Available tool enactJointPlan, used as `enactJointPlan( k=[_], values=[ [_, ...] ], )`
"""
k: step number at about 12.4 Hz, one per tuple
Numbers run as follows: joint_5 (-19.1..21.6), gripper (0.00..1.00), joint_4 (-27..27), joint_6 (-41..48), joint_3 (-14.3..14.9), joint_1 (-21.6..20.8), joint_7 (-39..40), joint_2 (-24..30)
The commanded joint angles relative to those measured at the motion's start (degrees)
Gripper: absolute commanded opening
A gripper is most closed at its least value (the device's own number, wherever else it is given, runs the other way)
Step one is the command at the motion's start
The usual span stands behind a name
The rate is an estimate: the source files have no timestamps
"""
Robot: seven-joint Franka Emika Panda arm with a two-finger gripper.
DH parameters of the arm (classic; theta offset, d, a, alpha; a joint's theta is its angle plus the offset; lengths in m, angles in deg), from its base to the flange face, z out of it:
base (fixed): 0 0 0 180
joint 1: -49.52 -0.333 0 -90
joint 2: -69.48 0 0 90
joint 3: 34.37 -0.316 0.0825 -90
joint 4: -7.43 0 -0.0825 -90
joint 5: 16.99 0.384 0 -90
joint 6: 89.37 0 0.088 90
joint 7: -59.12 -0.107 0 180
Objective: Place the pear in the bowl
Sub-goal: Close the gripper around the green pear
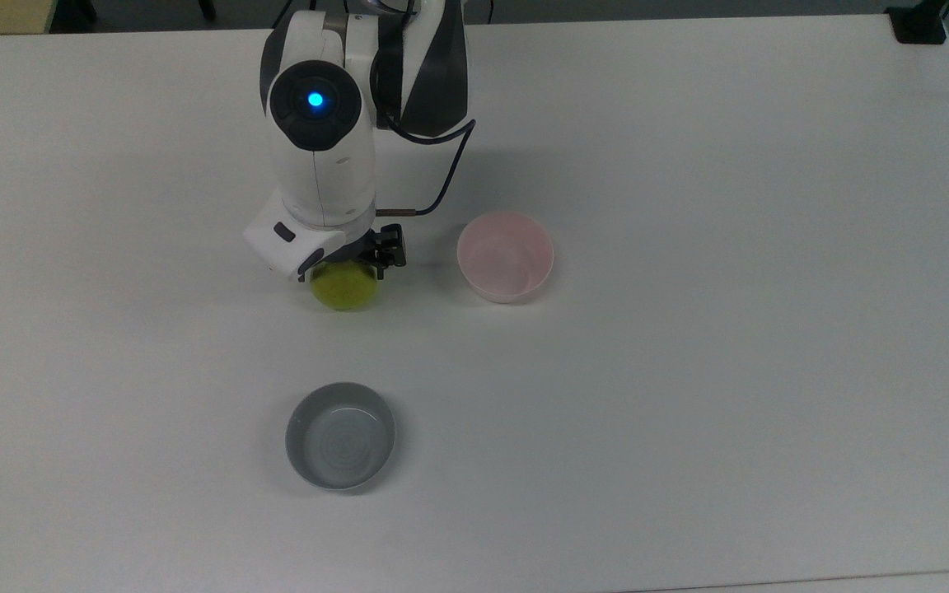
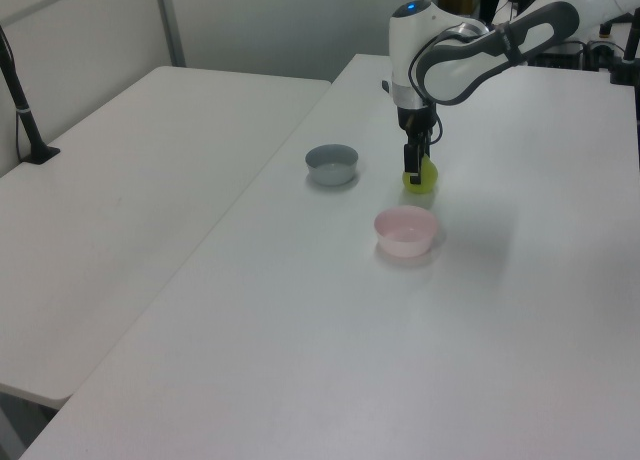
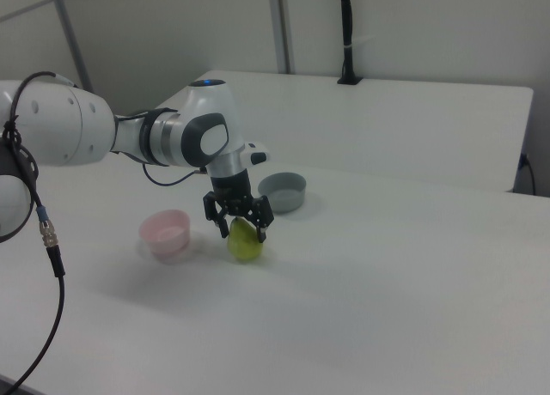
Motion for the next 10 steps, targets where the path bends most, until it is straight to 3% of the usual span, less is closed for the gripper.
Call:
enactJointPlan(
  k=[1, 3, 5, 10],
  values=[
    [-1.6, 0.87, -2.2, -2.3, 0.4, -0.4, -1.1, 0.5],
    [-1.6, 0.69, -2.2, -2.3, 0.4, -0.5, -1.1, 0.5],
    [-1.6, 0.6, -2.2, -2.1, 0.4, -0.4, -1.1, 0.5],
    [-1.4, 0.6, -1.3, 2.7, 0.5, -0.7, -1.4, 4.8]
  ],
)
